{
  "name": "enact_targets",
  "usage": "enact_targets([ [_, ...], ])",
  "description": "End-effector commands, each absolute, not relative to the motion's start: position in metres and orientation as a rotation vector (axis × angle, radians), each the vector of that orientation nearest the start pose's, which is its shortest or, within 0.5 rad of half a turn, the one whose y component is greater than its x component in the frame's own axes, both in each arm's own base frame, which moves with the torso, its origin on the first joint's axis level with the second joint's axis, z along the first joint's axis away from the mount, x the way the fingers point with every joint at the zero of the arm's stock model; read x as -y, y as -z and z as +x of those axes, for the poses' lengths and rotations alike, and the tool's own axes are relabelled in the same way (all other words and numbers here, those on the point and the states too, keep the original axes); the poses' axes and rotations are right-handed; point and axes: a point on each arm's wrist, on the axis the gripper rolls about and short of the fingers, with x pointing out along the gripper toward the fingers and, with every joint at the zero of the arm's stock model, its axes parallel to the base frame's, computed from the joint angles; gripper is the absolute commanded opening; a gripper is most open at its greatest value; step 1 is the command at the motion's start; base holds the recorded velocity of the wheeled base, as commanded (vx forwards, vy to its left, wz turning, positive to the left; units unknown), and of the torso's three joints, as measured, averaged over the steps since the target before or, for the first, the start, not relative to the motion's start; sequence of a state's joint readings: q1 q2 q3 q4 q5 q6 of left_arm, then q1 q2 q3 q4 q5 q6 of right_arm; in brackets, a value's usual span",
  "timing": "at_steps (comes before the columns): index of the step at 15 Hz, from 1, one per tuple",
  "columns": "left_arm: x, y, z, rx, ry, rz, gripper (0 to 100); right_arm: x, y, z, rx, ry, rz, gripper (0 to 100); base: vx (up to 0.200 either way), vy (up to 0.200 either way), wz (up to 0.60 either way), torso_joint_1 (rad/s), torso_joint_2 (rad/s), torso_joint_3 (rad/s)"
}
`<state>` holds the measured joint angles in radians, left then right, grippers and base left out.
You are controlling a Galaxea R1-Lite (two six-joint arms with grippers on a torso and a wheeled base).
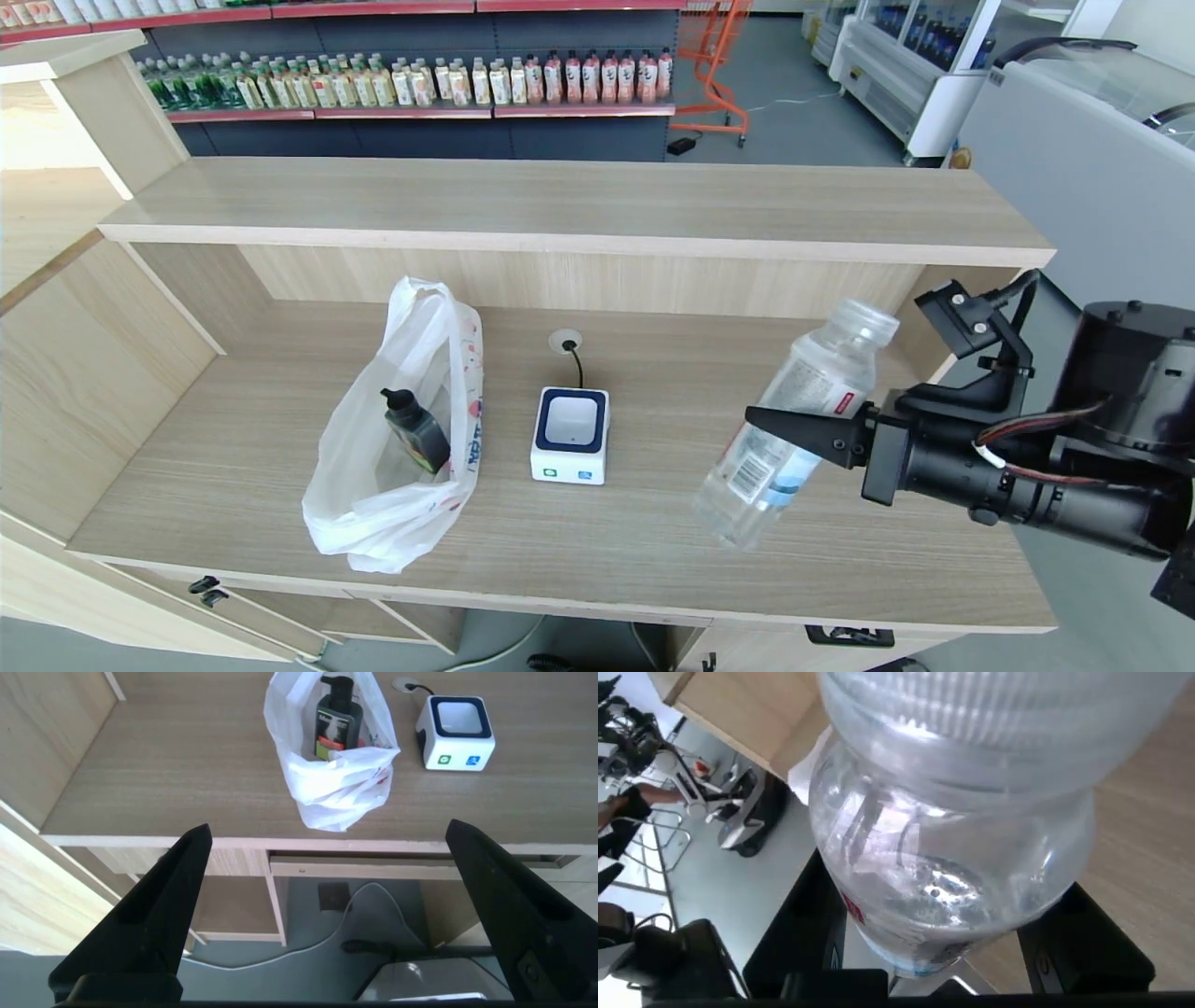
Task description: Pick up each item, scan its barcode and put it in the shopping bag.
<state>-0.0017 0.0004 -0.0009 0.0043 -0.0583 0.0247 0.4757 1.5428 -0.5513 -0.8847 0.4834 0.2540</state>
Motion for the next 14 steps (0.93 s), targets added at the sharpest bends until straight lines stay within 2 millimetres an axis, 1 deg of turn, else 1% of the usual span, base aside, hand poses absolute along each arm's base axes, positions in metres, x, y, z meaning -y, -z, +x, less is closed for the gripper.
enact_targets([
  [1, 0.001, -0.075, -0.023, -0.002, 0.060, 0.024, 100, -0.140, -0.202, 0.194, -0.212, -1.054, 0.233, 0, 0.000, 0.000, 0.00, 0.000, 0.00, 0.000],
  [2, 0.001, -0.075, -0.023, -0.002, 0.060, 0.024, 100, -0.143, -0.202, 0.191, -0.233, -1.065, 0.237, 0, 0.000, 0.000, 0.00, 0.000, 0.00, 0.000],
  [5, 0.001, -0.075, -0.023, -0.002, 0.061, 0.024, 100, -0.156, -0.210, 0.172, -0.247, -1.162, 0.281, 0, 0.000, 0.000, 0.00, 0.000, 0.00, 0.000],
  [6, 0.001, -0.075, -0.023, -0.002, 0.060, 0.024, 100, -0.159, -0.210, 0.168, -0.250, -1.184, 0.279, 0, 0.000, 0.000, 0.00, 0.000, 0.00, 0.000],
  [8, 0.001, -0.075, -0.023, -0.002, 0.061, 0.024, 100, -0.163, -0.210, 0.164, -0.254, -1.208, 0.278, 0, 0.000, 0.000, 0.00, 0.000, 0.00, 0.000],
  [10, 0.001, -0.075, -0.023, -0.002, 0.060, 0.024, 100, -0.161, -0.212, 0.160, -0.249, -1.218, 0.278, 0, 0.000, 0.000, 0.00, 0.000, 0.00, 0.000],
  [12, 0.001, -0.075, -0.023, -0.002, 0.060, 0.024, 100, -0.161, -0.213, 0.160, -0.245, -1.217, 0.278, 0, 0.000, 0.000, 0.00, 0.000, 0.00, 0.000],
  [14, 0.001, -0.075, -0.023, -0.004, 0.060, 0.024, 100, -0.160, -0.213, 0.160, -0.253, -1.253, 0.277, 0, 0.000, 0.000, 0.00, 0.000, 0.00, 0.000],
])
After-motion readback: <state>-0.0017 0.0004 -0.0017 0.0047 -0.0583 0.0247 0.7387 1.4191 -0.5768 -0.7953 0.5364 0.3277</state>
